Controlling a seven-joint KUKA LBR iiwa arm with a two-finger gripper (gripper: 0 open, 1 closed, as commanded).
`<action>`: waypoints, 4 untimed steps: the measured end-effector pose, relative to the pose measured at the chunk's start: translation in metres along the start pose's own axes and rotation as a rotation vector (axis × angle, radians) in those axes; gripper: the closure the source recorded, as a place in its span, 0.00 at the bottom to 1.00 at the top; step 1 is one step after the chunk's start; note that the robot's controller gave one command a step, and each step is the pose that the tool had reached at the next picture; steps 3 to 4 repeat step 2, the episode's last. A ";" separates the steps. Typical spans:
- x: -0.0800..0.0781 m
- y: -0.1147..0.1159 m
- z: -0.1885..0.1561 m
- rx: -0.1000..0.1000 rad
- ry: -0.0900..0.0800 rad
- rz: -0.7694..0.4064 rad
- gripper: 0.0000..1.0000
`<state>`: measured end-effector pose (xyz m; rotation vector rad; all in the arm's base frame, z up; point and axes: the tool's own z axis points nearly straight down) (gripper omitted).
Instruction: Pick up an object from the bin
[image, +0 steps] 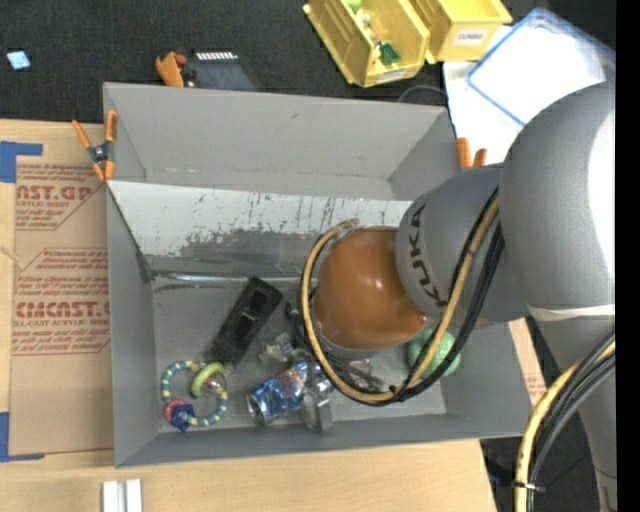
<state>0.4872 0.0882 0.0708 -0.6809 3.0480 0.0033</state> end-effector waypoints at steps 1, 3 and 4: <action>-0.004 -0.008 0.001 -0.005 0.011 -0.098 1.00; -0.004 -0.008 0.001 -0.005 0.010 -0.098 1.00; -0.004 -0.008 0.001 -0.005 0.010 -0.098 1.00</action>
Offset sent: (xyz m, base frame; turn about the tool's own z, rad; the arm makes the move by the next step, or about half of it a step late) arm 0.0000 0.0000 0.0000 0.0000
